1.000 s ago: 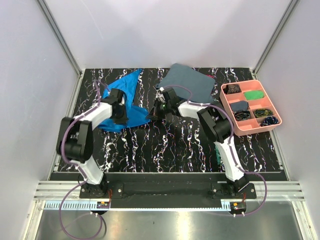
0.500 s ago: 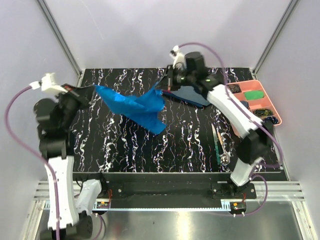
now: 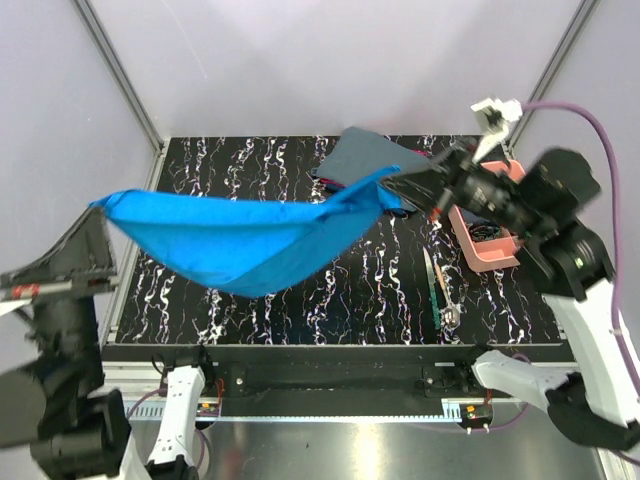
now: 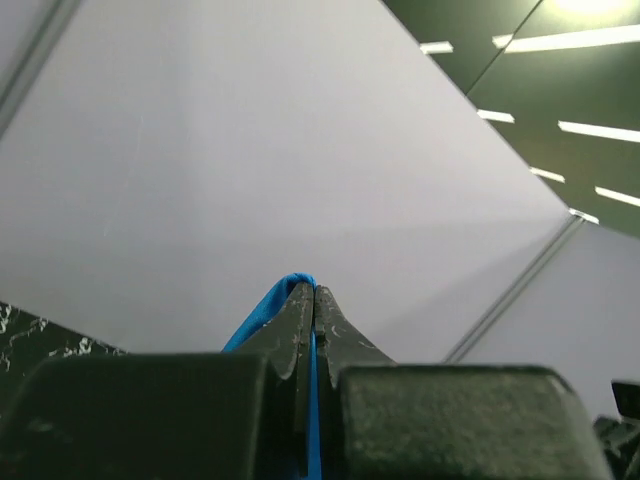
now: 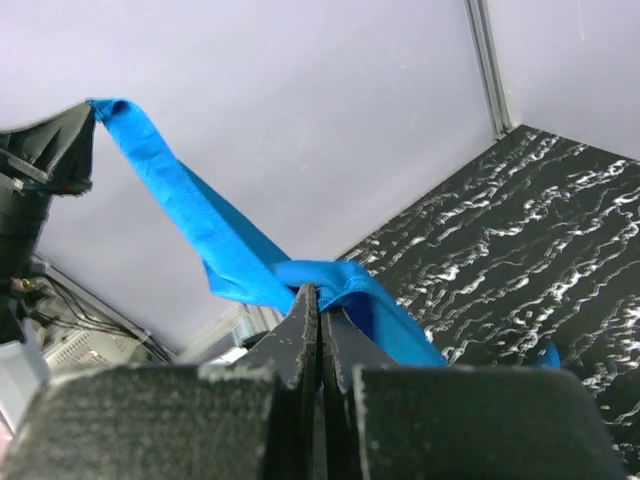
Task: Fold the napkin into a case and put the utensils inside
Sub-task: Pick up the crumpled napkin from the center of the board, then flatten out the crumpled napkin at the center of the board.
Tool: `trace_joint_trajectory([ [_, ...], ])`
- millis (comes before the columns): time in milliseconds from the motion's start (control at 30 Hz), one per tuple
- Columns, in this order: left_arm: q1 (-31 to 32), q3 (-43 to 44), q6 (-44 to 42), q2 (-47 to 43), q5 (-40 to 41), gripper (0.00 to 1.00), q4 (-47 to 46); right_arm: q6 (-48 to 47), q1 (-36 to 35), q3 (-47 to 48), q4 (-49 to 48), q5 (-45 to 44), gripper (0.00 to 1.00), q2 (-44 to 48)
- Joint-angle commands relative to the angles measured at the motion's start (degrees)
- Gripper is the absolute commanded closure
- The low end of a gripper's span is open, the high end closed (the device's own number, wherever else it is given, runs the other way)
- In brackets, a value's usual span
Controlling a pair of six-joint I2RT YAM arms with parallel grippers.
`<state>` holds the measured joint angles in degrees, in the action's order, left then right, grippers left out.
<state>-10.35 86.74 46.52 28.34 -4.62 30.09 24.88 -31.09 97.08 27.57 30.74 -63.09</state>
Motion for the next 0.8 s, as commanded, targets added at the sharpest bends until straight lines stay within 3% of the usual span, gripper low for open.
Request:
trace_joint_trajectory([
  [0, 1.8, 3.1, -0.7, -2.2, 9.9, 1.0, 8.9, 7.4, -0.3, -8.3, -6.0, -3.8, 1.0, 5.8],
  [200, 5.1, -2.0, -0.6, -5.2, 17.9, 1.0, 8.9, 10.9, -0.3, -13.0, -8.9, -11.0, 1.0, 6.5],
  [467, 5.4, -16.3, -2.0, -0.2, 28.3, 1.0, 2.2, 13.0, 0.2, -12.7, -8.4, -22.0, 1.0, -7.9],
  [600, 5.4, -24.1, -5.9, 6.2, 29.2, 1.0, -7.6, 10.5, 4.1, -8.2, -11.2, -19.7, 1.0, -17.9],
  [767, 5.3, -20.1, -6.0, 18.1, 27.3, 1.0, -9.5, 7.7, 9.3, 4.5, -11.1, -6.6, 1.0, -34.5],
])
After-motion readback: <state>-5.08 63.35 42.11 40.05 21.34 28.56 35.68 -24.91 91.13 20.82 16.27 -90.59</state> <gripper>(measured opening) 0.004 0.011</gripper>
